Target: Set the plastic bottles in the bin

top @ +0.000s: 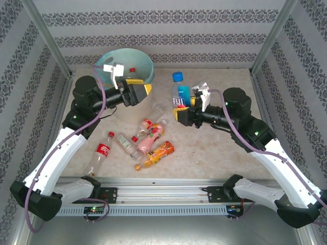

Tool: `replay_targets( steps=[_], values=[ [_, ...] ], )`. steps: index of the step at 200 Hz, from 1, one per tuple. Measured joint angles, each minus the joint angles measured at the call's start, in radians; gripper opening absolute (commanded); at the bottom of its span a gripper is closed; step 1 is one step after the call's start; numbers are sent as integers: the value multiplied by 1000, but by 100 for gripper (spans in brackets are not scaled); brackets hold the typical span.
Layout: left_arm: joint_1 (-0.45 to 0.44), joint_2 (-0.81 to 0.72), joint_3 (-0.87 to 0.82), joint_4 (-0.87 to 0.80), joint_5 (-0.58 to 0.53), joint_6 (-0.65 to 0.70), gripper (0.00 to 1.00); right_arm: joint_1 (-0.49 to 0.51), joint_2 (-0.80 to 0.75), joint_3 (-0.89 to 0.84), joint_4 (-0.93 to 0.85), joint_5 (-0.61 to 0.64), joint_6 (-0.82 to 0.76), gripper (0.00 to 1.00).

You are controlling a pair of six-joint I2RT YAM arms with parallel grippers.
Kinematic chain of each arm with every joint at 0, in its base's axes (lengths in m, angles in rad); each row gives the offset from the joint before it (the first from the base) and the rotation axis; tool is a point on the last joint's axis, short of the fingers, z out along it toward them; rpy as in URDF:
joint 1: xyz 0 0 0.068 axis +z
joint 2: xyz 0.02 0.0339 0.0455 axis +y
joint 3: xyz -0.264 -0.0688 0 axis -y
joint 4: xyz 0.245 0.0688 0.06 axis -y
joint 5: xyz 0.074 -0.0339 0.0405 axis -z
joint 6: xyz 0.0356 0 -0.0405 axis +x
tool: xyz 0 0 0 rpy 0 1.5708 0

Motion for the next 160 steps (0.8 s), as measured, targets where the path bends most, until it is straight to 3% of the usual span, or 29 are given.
replay_targets(
  steps=[49, 114, 160],
  values=[
    [15, -36, -53, 74, 14, -47, 90, 23, 4, 2, 0, -8, 0, 49],
    [19, 39, -134, 451, 156, -296, 84, 107, 70, 17, 0, -36, 2, 49],
    [19, 20, -134, 486, 201, -328, 81, 151, 108, 21, 0, -53, 13, 49]
  ],
)
